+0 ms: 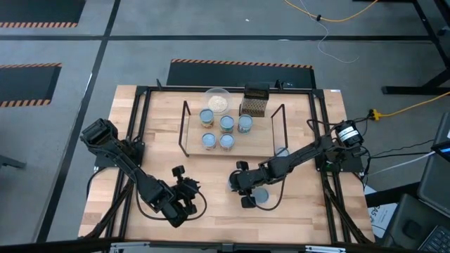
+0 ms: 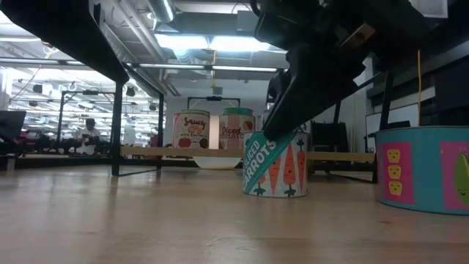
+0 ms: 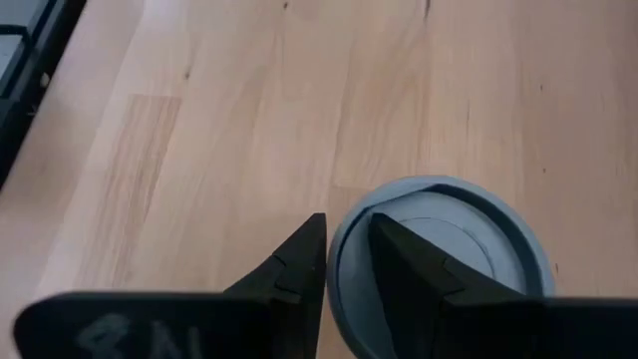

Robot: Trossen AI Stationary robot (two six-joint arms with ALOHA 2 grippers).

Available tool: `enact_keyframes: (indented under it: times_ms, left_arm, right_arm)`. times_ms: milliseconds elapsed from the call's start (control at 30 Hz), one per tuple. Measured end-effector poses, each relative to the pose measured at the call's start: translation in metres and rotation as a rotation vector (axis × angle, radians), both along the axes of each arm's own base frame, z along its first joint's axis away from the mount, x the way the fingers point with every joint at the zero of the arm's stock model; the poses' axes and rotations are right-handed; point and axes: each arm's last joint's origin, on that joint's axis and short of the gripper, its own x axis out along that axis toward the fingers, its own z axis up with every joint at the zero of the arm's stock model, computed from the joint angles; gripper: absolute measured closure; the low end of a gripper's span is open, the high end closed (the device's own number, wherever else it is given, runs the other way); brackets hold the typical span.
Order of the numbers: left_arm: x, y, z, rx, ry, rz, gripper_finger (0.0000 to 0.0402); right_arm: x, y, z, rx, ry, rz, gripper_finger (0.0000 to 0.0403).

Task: Pick and place cans onto a shelf
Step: Put the canned sliced carrots on the shelf

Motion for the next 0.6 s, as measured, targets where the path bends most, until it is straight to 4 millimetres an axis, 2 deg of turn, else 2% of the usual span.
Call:
enact_keyframes:
  times_ms: [167, 333, 600]
  left_arm:
    - [0.0, 0.0, 0.0, 0.0, 0.0, 0.0, 0.0335]
    - [0.0, 0.0, 0.0, -0.001, 0.0, 0.0, 0.0335]
    - [0.0, 0.0, 0.0, -0.003, -0.004, 0.0, 0.0335]
  right_arm:
    - [0.0, 0.0, -0.001, -0.003, 0.004, 0.002, 0.0331]
    - [0.0, 0.0, -0.001, -0.008, 0.008, 0.011, 0.0388]
    - [-0.015, 0.001, 0.014, -0.083, 0.038, 0.124, 0.0397]
